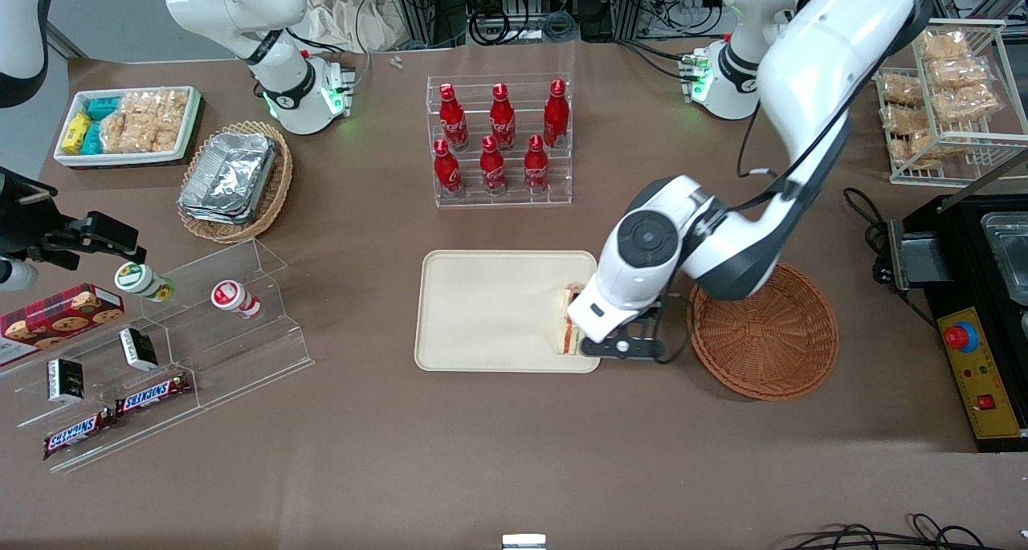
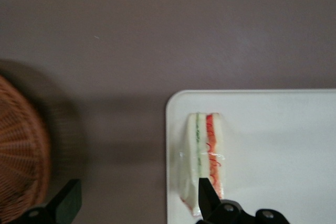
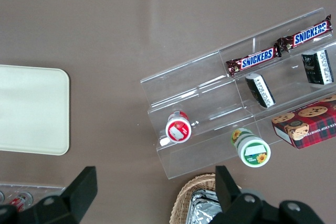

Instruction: Place sandwich from basket to tray

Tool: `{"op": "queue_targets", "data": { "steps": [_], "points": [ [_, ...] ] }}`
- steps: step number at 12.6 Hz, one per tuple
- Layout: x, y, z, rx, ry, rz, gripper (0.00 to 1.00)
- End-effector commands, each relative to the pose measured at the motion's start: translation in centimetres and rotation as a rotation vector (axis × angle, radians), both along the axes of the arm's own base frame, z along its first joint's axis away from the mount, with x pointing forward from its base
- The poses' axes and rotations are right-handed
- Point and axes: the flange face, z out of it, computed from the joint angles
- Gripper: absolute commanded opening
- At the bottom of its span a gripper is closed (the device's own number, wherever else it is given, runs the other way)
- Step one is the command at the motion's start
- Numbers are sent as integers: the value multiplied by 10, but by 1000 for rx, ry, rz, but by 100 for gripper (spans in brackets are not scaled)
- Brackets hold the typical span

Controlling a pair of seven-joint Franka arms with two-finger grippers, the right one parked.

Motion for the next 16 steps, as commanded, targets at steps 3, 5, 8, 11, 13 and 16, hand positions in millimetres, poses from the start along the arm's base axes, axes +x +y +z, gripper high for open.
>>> {"op": "queue_targets", "data": {
  "steps": [3,5,8,11,13,16],
  "points": [
    [1,63,81,-15,-52,167,100],
    [5,101,115,-32,-55,253,100],
    [2,174,156,-24,-10,301,100],
    [-22,248,166,-62,62,217,99],
    [-48,290,162,-89,38,189,99],
    [-77,289,153,-62,28,154,100]
  ]
}}
